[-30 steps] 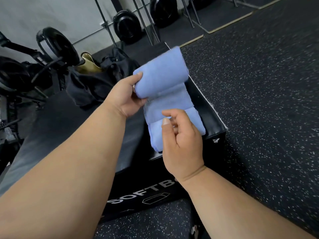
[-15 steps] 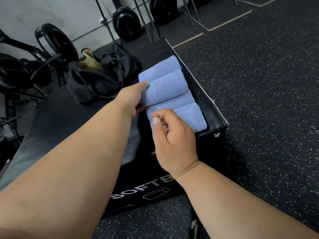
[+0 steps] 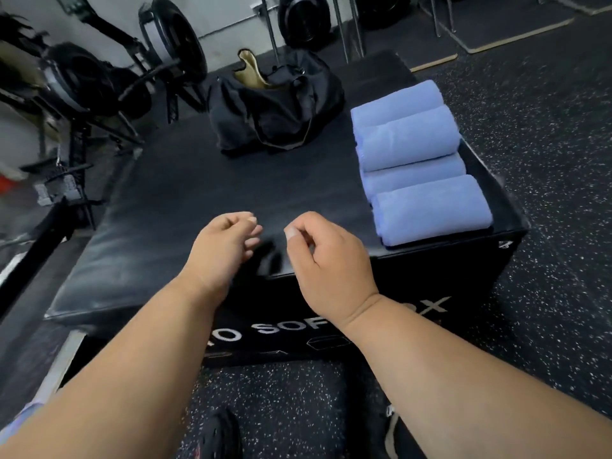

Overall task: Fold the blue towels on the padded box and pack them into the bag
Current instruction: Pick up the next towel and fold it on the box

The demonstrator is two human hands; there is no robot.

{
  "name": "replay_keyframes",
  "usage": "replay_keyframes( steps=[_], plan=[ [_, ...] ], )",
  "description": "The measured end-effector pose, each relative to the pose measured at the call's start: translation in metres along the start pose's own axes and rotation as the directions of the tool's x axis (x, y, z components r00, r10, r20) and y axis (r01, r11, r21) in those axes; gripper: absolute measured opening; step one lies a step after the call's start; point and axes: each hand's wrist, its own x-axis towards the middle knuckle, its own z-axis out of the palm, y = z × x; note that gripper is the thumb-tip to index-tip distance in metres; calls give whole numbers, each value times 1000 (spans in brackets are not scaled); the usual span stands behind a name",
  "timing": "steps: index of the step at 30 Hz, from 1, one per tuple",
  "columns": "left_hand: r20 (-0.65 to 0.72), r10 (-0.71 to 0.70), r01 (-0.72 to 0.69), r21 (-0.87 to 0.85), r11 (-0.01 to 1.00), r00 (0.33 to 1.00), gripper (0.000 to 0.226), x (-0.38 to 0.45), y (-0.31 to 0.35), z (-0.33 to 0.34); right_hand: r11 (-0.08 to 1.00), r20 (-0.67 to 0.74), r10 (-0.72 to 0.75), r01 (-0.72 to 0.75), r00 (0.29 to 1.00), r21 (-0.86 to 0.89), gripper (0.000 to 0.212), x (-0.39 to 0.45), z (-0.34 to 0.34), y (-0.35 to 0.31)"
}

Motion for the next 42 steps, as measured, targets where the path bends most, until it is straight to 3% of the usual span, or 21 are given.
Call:
replay_keyframes(
  steps=[3,5,9,13,18,20,22,24,26,31,37,42],
  plan=[
    [-72,25,-23,27,999,997,9,-20,-46,-67,1000,233,13,-7,972,-29,15,-13,38,-18],
    [-127,9,0,69,998,992,10,-32,-81,-116,998,414,40,-20,909,-53,17,-26,66,-31],
    [-225,-148,176,108,979,963,24,-55,-150,-212,997,625,62,-13,778,-82,21,-55,118,-52],
    [-232,-353,399,191,897,906,15,-82,-205,-296,986,737,109,21,667,-165,22,-84,173,-68],
    [-332,-463,547,232,804,822,2,-112,-269,-381,969,817,191,28,545,-245,20,-121,231,-75],
    [-334,-502,590,260,765,798,22,-117,-301,-410,960,838,224,36,497,-278,19,-133,249,-77],
    [-335,-573,650,196,734,748,25,-123,-329,-431,950,840,249,49,482,-309,19,-142,264,-78],
    [-360,-617,693,135,708,700,13,-126,-362,-451,945,835,267,37,480,-324,19,-149,281,-81],
    [-372,-650,720,76,690,662,19,-124,-405,-472,945,837,274,28,474,-325,18,-156,299,-84],
    [-389,-663,703,-51,709,640,78,-110,-486,-505,955,852,268,-8,450,-296,12,-174,346,-91],
    [-440,-635,664,-109,740,636,61,-102,-481,-509,960,881,254,4,398,-279,11,-194,409,-98],
    [-423,-632,642,-142,754,649,63,-83,-502,-515,958,893,250,36,373,-283,12,-196,444,-103]
  ],
)
